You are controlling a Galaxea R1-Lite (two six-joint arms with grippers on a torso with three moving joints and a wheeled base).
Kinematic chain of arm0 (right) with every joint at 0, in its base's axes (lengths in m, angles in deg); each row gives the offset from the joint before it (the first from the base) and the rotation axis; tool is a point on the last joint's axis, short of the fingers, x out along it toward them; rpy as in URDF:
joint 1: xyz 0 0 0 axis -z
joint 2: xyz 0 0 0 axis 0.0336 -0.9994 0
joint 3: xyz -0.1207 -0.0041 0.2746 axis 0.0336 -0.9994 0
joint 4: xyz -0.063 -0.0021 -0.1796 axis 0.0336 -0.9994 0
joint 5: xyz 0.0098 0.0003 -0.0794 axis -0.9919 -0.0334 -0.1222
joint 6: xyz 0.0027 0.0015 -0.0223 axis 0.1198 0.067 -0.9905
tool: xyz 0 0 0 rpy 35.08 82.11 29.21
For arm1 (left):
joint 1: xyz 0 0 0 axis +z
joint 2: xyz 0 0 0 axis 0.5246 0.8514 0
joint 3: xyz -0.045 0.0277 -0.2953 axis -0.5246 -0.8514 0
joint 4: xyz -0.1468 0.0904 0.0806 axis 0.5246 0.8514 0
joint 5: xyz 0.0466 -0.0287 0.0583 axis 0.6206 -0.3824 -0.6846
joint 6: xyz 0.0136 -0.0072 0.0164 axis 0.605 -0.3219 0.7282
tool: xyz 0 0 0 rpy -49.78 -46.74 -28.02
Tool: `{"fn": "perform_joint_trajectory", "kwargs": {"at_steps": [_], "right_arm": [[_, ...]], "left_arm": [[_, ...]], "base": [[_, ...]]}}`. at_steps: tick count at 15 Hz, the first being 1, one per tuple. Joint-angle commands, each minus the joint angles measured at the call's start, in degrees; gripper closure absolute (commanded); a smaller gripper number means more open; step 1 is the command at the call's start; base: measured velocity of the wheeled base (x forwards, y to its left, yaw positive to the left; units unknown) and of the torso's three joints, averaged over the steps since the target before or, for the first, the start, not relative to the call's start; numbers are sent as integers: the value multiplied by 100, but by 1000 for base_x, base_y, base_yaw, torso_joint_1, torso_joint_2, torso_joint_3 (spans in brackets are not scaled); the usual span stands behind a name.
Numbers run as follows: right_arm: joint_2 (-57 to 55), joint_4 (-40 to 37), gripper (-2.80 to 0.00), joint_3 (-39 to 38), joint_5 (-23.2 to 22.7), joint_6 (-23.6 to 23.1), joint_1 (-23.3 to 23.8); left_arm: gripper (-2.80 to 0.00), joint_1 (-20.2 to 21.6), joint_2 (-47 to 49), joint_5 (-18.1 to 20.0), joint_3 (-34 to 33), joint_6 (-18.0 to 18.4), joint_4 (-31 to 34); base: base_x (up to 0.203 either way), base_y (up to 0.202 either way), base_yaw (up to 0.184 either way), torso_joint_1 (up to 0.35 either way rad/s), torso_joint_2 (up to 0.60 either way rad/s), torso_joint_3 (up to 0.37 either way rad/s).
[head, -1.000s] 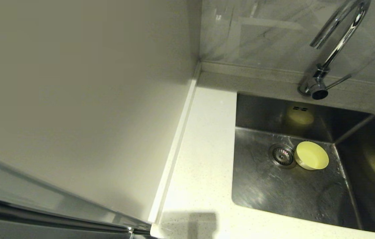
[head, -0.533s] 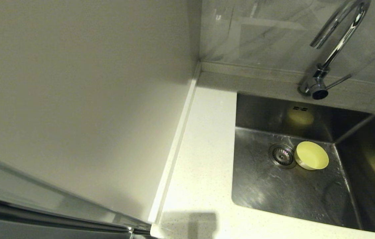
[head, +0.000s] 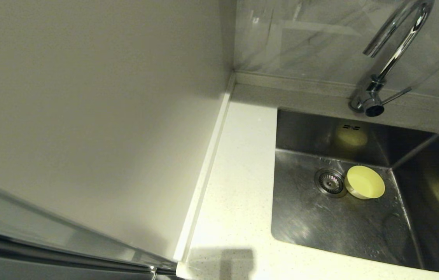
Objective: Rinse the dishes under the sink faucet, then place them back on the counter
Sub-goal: Put a bowl into the sink
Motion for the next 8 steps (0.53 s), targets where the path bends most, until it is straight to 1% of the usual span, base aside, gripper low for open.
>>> {"fn": "perform_joint_trajectory", "kwargs": {"at_steps": [1, 4, 8], "right_arm": [[-41, -42, 0, -16, -12, -20, -1], [-92, -51, 0, -33, -3, -35, -1], [-55, -58, 0, -121, 6, -356, 7]], "left_arm": [[0, 2, -18, 0, 0, -3, -2], [0, 2, -18, -6, 0, -3, -2], [0, 2, -18, -3, 0, -3, -2]], "base": [[0, 0, 0, 0, 0, 0], [0, 0, 0, 0, 0, 0], [0, 0, 0, 0, 0, 0]]}}
